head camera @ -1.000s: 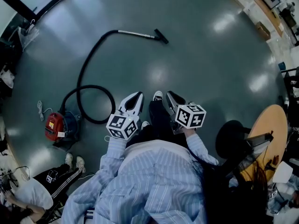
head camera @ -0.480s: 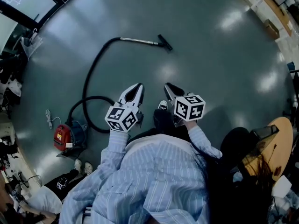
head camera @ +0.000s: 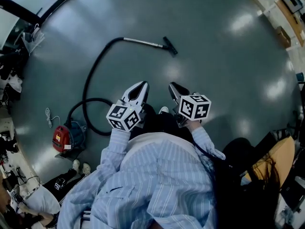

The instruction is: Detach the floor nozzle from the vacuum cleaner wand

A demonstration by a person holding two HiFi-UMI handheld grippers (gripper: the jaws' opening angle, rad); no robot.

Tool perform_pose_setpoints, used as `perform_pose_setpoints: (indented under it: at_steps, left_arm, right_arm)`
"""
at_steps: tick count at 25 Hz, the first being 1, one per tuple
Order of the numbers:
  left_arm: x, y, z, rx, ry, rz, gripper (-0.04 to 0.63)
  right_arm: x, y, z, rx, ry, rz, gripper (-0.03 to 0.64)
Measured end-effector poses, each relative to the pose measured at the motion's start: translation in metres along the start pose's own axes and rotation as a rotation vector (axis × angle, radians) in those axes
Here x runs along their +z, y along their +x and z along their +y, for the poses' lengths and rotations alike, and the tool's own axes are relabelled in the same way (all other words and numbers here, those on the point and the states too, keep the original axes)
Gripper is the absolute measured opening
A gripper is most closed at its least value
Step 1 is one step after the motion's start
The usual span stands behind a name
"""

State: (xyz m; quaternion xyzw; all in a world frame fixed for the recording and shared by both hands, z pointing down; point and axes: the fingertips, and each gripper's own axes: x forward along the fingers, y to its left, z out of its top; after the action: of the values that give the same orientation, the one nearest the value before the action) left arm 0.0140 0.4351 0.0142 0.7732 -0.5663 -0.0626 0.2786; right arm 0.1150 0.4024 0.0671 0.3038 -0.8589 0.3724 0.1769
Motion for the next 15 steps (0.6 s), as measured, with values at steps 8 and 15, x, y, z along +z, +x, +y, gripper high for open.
perform_pose_setpoints:
  at_steps: [8, 15]
  left_arm:
    - [0.018, 0.044, 0.039, 0.004, 0.017, 0.011, 0.014]
    - [0.042, 0.118, 0.086, -0.056, 0.052, 0.039, 0.014]
  right_arm:
    - [0.022, 0.04, -0.021, -0.006, 0.024, 0.014, 0.034]
    - [0.066, 0.089, -0.064, -0.073, 0.061, -0.012, 0.034]
